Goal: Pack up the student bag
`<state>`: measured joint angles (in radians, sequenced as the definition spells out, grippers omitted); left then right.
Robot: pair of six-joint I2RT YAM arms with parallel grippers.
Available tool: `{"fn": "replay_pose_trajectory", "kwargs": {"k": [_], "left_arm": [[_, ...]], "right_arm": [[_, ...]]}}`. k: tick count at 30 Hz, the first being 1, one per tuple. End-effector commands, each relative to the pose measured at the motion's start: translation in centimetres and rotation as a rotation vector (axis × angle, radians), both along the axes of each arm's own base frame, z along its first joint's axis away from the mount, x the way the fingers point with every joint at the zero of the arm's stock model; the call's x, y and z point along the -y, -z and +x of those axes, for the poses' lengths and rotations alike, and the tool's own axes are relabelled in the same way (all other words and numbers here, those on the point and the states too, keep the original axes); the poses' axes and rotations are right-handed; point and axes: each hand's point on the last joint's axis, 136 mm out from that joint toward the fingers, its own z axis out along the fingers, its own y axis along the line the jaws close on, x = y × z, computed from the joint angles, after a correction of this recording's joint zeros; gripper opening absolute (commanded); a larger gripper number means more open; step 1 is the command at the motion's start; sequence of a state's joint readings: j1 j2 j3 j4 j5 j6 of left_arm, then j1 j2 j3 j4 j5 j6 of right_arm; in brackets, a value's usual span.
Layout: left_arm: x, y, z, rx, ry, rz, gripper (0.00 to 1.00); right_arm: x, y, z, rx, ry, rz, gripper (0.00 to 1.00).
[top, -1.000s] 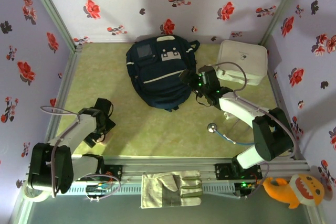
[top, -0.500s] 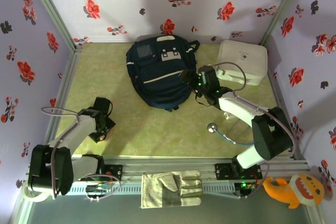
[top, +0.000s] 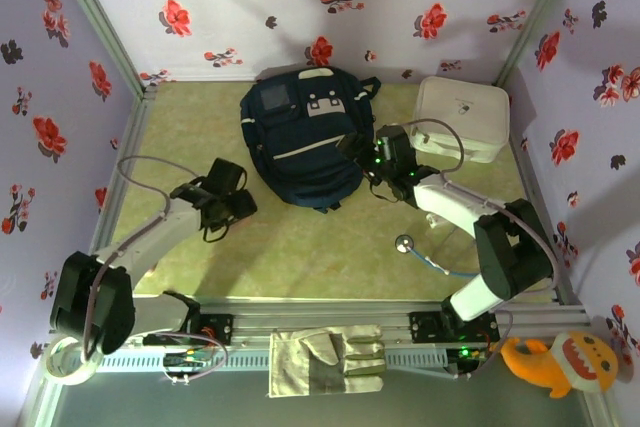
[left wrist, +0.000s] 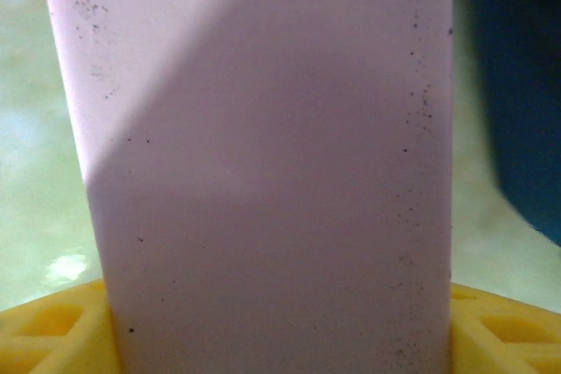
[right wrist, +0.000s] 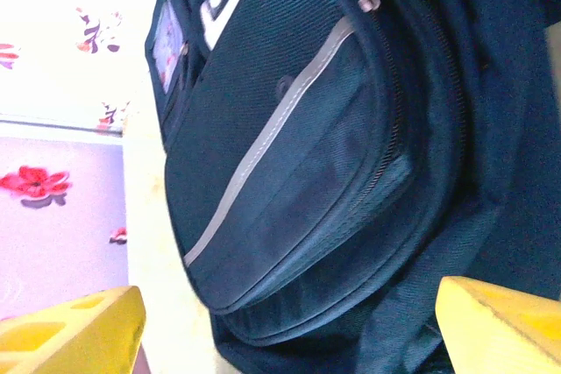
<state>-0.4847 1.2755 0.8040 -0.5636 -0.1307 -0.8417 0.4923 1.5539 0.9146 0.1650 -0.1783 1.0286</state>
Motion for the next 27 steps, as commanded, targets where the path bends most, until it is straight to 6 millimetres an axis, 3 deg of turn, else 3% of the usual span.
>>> {"fn": "replay_pose_trajectory", "kwargs": {"k": [1,5,10,17,21,27], "left_arm": [[5.2,-3.1,2.6,0.160,0.249,-0.048,0.60],[10.2,-5.5,3.2,0.303,0.510,-0.085,0.58],[14.1,-7.0,3.8,0.413,0.713,-0.137,0.56],[15.9,-7.5,5.1,0.487,0.854,-0.070,0.55],[16.3,-7.7,5.1,0.506,0.897,-0.056,0.55],[16.8,-7.7,4.6,0.517,0.986,-0.045,0.55]], "right_arm": [[-1.9,-1.8,0.4,0.056,-0.104,0.058,0.87],[-3.7,-1.9,0.3,0.032,-0.208,0.062,0.86],[-5.9,-3.1,0.3,0.050,-0.312,0.128,0.85],[-7.2,-4.8,-0.4,0.105,-0.396,0.095,0.85],[-7.4,-4.7,-0.6,0.101,-0.412,0.097,0.84],[-9.0,-4.3,-1.1,0.048,-0.486,0.122,0.69]]}}
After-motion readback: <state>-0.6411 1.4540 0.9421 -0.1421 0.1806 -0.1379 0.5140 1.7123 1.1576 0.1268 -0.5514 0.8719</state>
